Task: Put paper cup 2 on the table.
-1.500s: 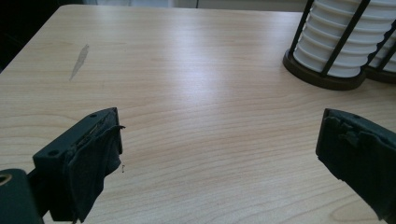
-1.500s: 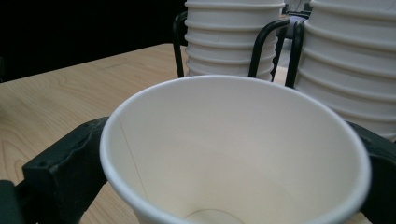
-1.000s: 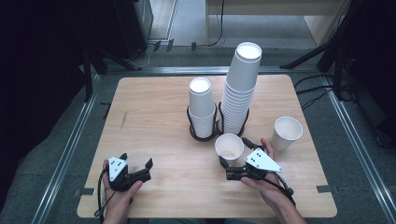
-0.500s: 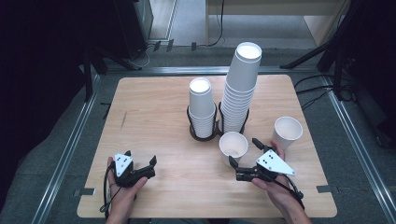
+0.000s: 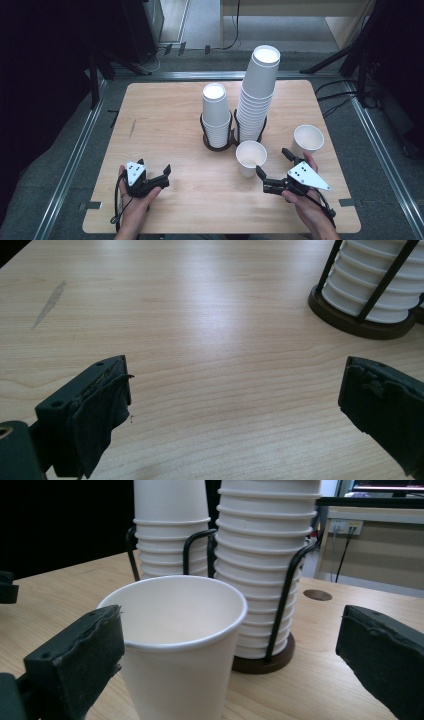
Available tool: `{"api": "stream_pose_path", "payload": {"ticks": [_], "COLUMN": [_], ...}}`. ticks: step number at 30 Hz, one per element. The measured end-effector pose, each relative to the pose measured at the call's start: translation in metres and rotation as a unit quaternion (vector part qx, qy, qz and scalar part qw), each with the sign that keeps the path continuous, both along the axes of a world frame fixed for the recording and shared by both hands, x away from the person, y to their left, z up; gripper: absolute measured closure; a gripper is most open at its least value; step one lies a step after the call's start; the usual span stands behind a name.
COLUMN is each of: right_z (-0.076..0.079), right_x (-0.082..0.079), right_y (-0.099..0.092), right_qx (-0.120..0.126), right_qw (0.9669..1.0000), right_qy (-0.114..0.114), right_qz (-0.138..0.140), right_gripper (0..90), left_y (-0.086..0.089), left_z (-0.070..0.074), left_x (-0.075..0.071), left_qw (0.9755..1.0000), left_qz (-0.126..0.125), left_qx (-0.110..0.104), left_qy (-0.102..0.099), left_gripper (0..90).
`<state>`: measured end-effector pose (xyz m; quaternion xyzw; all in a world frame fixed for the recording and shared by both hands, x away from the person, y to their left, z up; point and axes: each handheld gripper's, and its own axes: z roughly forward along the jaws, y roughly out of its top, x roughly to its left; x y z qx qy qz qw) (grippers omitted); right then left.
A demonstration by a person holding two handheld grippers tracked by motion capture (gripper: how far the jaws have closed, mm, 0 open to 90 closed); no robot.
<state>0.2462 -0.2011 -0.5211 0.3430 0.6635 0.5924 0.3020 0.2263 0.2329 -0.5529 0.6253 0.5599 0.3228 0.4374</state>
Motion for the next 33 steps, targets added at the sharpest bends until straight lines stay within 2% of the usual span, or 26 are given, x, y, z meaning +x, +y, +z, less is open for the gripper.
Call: {"api": "stream_pose_path", "payload": {"ticks": [6,16,25,33], "right_z": [0.001,-0.002,-0.01,-0.018], "right_x": [-0.003,-0.01,-0.015,-0.018], "right_y": [-0.015,-0.044,-0.071,-0.091], "right_qx": [0.002,0.0,-0.022,-0.023], "right_qw": [0.9997,0.9972,0.9928,0.9887], "right_qy": [-0.002,-0.004,-0.004,0.009], "right_qz": [-0.026,-0.075,-0.118,-0.148], "right_gripper": [0.0,0.0,0.0,0.0], "left_y": [-0.001,0.0,0.0,0.0], "left_z": [0.0,0.0,0.0,0.0], "left_x": [0.001,0.0,0.0,-0.001], "left_qw": [1.0,1.0,1.0,1.0], "left_qz": [-0.001,-0.001,-0.001,-0.001], "left_qx": [0.003,0.0,0.0,-0.002], "left_qy": [0.001,0.0,-0.001,-0.001], "left_gripper": [0.5,0.5,0.5,0.5]}}
